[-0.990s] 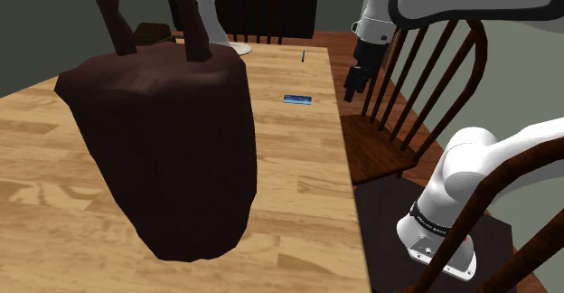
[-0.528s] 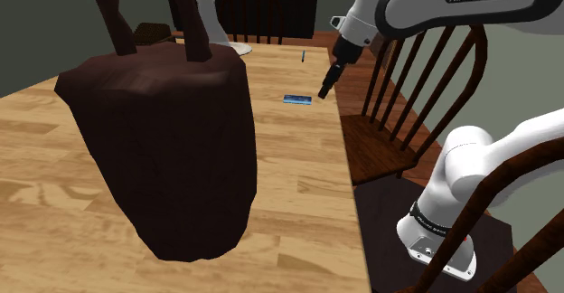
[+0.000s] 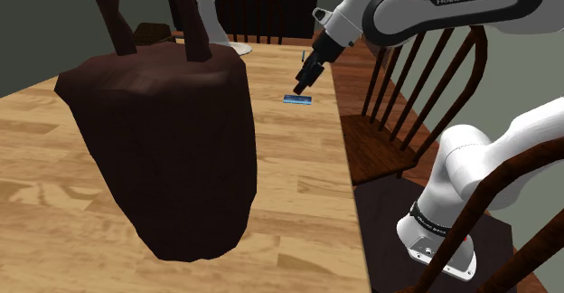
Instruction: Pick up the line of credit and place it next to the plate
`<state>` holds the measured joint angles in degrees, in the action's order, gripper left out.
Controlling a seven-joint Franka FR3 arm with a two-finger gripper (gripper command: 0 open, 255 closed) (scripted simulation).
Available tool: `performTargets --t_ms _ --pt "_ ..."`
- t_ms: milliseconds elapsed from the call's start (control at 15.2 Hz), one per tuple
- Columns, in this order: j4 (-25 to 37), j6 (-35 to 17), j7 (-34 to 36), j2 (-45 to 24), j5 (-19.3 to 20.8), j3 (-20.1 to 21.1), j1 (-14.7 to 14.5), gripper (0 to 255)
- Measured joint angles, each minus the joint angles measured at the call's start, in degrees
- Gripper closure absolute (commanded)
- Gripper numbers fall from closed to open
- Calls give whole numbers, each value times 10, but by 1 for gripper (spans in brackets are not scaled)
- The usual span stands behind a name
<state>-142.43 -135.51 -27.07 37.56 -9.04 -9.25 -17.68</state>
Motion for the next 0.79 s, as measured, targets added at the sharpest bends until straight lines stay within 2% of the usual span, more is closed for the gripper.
performTargets --t_ms 462,792 --pt "-14 -59 -12 -39 -13 -2 -16 0" --pt "-13 -65 -14 -46 -15 -3 -17 0"
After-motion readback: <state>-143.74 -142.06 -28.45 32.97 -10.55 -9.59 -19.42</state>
